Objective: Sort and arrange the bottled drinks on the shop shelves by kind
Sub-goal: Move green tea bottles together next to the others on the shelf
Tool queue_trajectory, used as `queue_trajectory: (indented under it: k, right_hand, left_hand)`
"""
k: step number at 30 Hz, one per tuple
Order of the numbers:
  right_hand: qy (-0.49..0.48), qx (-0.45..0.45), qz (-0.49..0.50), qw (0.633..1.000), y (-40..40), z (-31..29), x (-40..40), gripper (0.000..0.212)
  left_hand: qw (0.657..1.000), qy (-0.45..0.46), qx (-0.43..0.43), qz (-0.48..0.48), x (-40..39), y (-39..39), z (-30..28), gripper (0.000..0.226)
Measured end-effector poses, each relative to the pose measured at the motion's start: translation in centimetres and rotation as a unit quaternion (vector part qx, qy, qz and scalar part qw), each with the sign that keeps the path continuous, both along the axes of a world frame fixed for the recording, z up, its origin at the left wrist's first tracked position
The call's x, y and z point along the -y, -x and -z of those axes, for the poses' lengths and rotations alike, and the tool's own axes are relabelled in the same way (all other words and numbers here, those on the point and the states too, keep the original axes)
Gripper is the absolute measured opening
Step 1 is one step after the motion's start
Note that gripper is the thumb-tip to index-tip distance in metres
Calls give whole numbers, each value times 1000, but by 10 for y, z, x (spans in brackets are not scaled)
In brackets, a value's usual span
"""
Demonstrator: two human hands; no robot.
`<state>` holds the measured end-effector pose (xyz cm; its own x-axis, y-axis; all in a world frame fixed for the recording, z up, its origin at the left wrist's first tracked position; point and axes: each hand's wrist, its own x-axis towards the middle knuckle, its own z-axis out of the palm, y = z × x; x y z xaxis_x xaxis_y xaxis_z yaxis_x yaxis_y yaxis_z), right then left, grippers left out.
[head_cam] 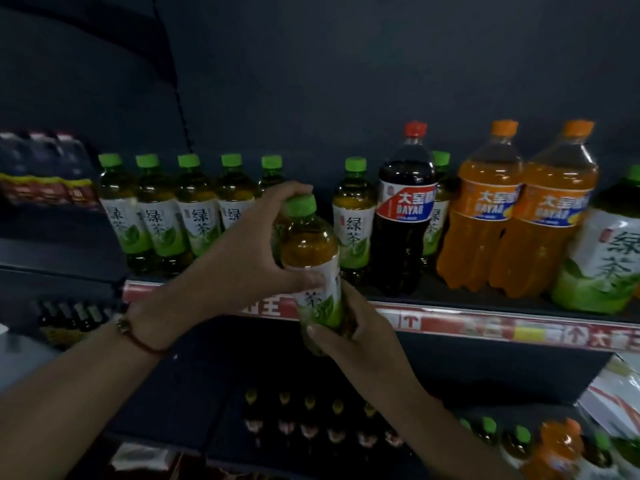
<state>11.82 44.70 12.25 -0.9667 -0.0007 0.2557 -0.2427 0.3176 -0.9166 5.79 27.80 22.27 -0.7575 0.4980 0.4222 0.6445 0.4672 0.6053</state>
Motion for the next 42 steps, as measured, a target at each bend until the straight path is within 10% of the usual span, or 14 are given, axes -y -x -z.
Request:
queue_trajectory:
  k: [23,34,42]
  right_hand:
    - [-226,9,23,974,44,-36,-6,70]
    - [-547,-171,199,795,76,-187,-81,67]
    - [-497,-30,172,850,104,-198,-99,58]
  left_hand:
    - [928,240,-272,-90,-18,114,-6,109]
    - [848,286,-439,-80,-60,100,20,109]
    - [845,296,-434,-102,-68,106,37,119]
